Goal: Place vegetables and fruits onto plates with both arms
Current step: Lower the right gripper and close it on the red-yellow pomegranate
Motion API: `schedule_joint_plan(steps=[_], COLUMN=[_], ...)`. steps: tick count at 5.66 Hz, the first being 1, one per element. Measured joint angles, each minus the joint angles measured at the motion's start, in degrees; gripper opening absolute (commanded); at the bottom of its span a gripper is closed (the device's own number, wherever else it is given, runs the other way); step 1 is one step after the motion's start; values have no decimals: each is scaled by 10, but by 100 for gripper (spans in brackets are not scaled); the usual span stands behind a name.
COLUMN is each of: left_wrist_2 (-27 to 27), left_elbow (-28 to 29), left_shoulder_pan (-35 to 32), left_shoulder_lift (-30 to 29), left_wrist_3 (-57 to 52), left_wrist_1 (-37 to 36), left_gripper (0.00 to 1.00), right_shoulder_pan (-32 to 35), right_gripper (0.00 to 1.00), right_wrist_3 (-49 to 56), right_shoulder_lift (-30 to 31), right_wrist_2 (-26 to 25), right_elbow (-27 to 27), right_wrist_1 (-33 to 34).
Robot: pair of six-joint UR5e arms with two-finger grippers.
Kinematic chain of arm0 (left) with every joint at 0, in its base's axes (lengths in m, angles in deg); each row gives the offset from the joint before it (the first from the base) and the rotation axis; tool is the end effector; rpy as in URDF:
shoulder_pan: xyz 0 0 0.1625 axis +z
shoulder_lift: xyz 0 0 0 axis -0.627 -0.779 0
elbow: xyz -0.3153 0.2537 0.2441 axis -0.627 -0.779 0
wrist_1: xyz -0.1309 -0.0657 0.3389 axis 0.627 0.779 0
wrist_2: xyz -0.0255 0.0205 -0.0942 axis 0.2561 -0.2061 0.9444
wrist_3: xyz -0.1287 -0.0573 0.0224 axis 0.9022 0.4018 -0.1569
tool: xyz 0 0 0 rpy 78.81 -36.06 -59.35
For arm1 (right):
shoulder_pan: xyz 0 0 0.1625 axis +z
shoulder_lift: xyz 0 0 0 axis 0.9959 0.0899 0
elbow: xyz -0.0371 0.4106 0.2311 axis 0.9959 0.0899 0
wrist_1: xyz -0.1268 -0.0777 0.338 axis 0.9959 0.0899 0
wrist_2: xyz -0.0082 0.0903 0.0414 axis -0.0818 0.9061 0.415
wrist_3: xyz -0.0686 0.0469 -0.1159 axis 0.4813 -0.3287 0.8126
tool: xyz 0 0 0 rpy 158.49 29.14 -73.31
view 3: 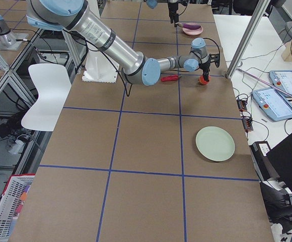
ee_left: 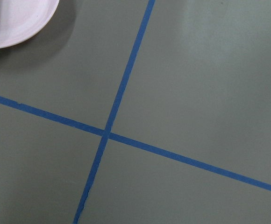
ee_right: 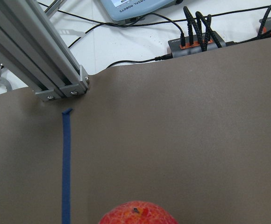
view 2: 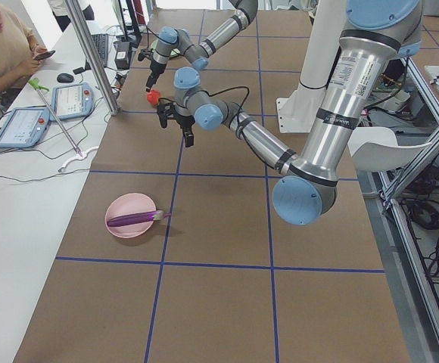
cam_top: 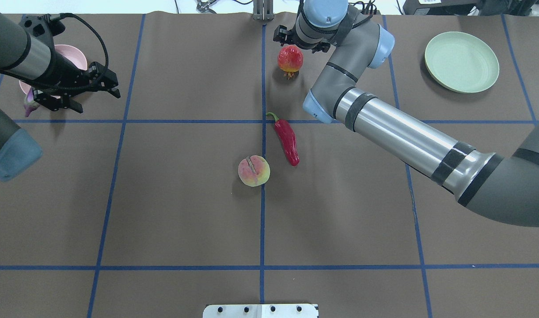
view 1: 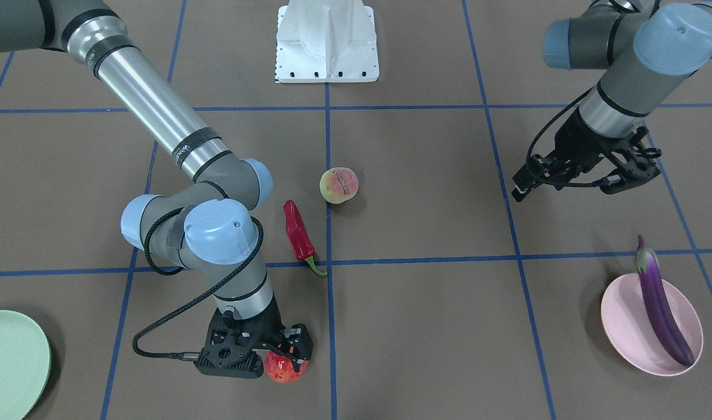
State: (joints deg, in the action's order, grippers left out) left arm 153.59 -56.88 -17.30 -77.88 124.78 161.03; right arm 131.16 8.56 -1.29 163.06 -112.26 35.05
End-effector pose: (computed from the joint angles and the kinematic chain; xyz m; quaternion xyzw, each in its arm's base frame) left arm 0.2863 -0.5187 0.4261 0.0010 0.4589 -0.1727 0.8715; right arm -0.5605 -0.7450 0.3117 0.1830 -0.4204 0.1657 0.8731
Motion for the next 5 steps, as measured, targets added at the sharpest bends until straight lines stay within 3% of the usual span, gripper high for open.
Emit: schedule_joint_plan(steps=[3,4,5], left_wrist_2=[0,0,0], left_elbow=[-2,-2,-2], left_shoulder_pan=[1,1,1], left_shoulder_lift=[1,1,1], left_wrist_3=[0,0,0], left_wrist_1=[0,0,0], left_gripper=[100,100,100], right_shoulder_pan=[-13,-15,-16], right_gripper=[97,80,14], right_wrist_3=[0,0,1], right_shoulder_lift=[-4,-5,-5], right_wrist_2=[-12,-15,-15], right_elbow=[23,27,29], right_wrist_1=[-27,-32,-34])
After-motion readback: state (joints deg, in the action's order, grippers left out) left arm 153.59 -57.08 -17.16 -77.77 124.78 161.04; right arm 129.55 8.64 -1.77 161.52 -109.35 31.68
